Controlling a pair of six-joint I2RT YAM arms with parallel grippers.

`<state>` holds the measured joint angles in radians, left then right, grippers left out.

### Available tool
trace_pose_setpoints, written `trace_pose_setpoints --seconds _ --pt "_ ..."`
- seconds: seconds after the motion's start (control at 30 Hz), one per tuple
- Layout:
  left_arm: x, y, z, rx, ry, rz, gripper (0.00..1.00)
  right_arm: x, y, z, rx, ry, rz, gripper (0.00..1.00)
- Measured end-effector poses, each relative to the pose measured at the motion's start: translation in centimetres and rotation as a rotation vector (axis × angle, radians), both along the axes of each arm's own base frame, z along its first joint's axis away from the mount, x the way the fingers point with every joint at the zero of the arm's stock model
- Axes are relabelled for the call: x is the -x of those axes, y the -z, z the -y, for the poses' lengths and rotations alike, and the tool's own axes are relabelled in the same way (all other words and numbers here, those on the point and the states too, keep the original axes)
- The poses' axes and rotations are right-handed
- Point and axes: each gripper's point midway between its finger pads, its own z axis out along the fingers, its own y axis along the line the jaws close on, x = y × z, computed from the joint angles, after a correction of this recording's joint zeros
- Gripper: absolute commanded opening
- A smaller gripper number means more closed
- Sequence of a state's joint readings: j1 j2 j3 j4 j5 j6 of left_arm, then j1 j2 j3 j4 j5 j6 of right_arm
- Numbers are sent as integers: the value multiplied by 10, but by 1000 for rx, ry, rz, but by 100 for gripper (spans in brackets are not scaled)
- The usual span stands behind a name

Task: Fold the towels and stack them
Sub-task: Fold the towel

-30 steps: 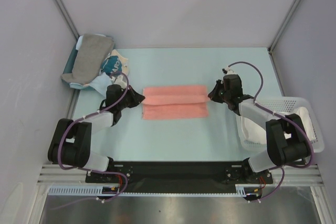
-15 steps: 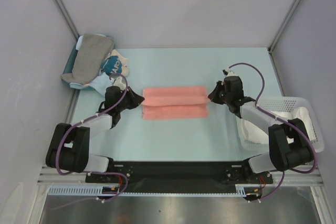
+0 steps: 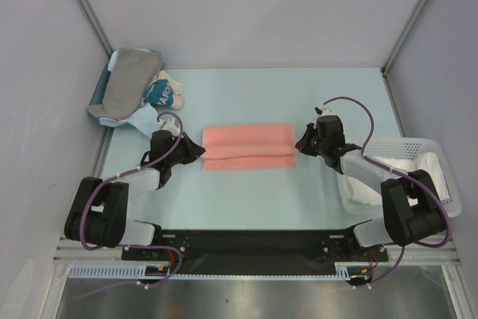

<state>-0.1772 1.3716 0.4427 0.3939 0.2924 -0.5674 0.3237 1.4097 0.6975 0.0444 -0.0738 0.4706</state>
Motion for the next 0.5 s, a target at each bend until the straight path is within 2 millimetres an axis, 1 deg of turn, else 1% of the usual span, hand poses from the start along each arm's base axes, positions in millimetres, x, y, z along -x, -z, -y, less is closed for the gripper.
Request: trace_pose_setpoints --seconds 0.03,0.07,0.13,0.17,0.23,0.27,0.37,0.47,0.5 --pt "1 1 0 0 0 -2 1 1 0 0 0 -1 0 1" --pt "2 2 0 -1 1 -4 4 1 1 0 0 -1 0 6" --pt "4 3 1 0 5 -5 5 2 2 0 1 1 -2 11" --pt "4 3 2 0 7 -4 7 3 3 0 2 0 -2 17" --pt "7 4 3 -1 12 -5 11 3 4 1 4 3 -5 26" --pt "8 5 3 -1 13 -7 13 3 4 2 6 6 -5 33" --pt "13 6 3 -1 17 -7 19 5 5 4 11 14 -6 41" --pt "18 -2 2 -1 14 11 27 7 1 7 20 24 -2 42" --pt "18 -6 1 -1 11 21 27 8 -2 8 20 26 3 42"
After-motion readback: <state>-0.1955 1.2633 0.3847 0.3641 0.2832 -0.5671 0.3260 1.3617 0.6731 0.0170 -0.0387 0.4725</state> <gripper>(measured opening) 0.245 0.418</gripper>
